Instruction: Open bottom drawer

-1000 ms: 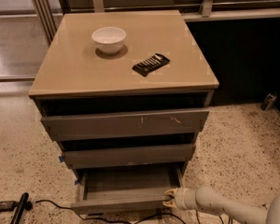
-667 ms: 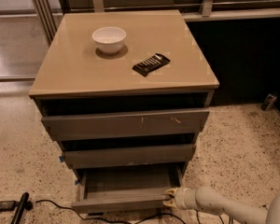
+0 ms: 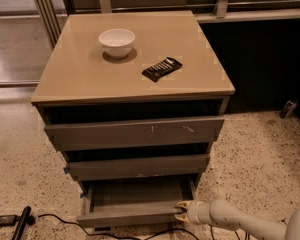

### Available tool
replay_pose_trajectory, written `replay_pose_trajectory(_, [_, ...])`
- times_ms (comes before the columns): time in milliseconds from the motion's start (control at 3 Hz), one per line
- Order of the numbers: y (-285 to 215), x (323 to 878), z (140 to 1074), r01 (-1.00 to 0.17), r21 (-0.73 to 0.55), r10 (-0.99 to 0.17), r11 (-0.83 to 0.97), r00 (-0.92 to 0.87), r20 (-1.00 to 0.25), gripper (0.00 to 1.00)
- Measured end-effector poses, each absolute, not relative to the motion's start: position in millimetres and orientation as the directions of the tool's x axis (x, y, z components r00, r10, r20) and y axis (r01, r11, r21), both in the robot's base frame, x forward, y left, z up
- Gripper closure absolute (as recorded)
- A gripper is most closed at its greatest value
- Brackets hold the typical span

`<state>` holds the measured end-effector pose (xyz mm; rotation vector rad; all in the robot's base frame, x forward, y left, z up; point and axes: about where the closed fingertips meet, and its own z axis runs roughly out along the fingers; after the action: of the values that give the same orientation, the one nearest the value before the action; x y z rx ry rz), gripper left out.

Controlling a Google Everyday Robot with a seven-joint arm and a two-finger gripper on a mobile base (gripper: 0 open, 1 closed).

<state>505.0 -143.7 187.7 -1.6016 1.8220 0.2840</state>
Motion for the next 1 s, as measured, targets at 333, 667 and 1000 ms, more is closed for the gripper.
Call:
replay_pose_trajectory(333, [-143.7, 504.9, 187.7, -0.938, -0.269, -0.789, 0.217, -0.006, -0.615, 0.20])
replay_pose_trajectory(667, [-144.9, 502.9, 186.7, -0.939, -0.266, -0.787, 0.219, -0.008, -0.617, 0.51])
replay_pose_trajectory(1000, [-154.3, 486.9, 179.3, -0.941, -0.247, -0.775, 0.232, -0.026, -0.631, 0.74])
